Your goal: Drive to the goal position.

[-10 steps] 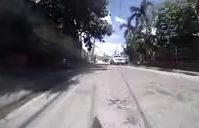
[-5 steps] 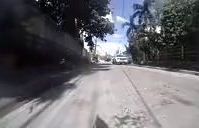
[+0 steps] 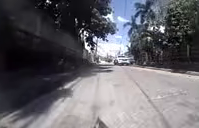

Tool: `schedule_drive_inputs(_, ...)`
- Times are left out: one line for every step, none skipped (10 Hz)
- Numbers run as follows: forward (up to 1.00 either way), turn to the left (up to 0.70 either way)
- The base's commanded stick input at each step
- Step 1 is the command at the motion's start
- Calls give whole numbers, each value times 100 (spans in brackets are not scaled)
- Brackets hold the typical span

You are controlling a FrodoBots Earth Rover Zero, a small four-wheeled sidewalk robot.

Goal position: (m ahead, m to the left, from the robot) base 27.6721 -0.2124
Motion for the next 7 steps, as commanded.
schedule_drive_inputs(100, -4)
schedule_drive_inputs(100, -2)
schedule_drive_inputs(100, 0)
schedule_drive_inputs(100, -2)
schedule_drive_inputs(100, -2)
schedule_drive_inputs(100, -2)
schedule_drive_inputs(100, -2)
